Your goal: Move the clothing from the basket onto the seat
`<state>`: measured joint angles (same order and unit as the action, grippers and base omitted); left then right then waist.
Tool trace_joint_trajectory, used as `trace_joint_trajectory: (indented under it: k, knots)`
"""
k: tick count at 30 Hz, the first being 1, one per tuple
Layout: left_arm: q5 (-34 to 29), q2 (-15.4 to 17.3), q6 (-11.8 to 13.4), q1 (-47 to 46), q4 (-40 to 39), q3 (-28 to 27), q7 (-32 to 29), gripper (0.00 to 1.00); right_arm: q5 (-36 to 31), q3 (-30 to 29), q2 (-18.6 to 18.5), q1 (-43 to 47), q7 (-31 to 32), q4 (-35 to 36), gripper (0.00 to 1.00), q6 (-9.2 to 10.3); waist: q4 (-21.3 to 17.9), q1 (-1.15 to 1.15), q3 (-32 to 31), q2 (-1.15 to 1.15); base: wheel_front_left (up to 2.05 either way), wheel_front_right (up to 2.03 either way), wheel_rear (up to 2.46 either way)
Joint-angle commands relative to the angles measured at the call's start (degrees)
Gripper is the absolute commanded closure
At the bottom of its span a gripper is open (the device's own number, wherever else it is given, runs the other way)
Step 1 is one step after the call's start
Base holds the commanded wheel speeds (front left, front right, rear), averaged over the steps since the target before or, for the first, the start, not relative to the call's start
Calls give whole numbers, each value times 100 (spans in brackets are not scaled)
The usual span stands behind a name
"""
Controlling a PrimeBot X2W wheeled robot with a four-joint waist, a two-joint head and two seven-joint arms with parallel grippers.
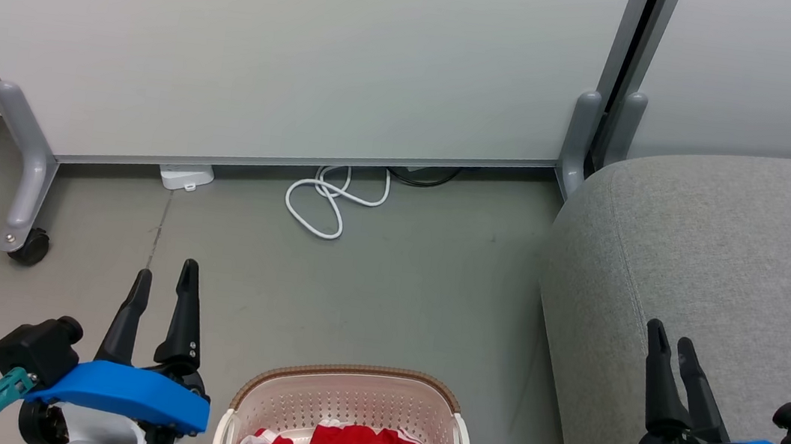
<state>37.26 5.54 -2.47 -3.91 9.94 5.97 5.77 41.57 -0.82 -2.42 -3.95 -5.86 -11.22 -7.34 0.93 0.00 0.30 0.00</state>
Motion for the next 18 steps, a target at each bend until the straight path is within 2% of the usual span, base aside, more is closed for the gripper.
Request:
trace_joint_trajectory:
  k: [1,7,8,18]
  knots:
    - [-146,68,34,-155,-46,25,62,0,-147,11,-43,-129,-47,48,0,-13,1,0,-1,0,0,0,0]
    - [-495,125,149,-168,-29,145,163,0,-598,40,-46,-126,-150,21,0,-13,12,0,-11,0,0,0,0]
    - [-771,170,206,-175,-68,226,238,0,-955,47,-48,-135,-227,53,0,-14,25,0,-12,0,0,0,0]
    - [-1157,224,237,-190,-103,289,357,0,-1475,80,-51,-142,-348,77,0,-15,51,0,-13,0,0,0,0]
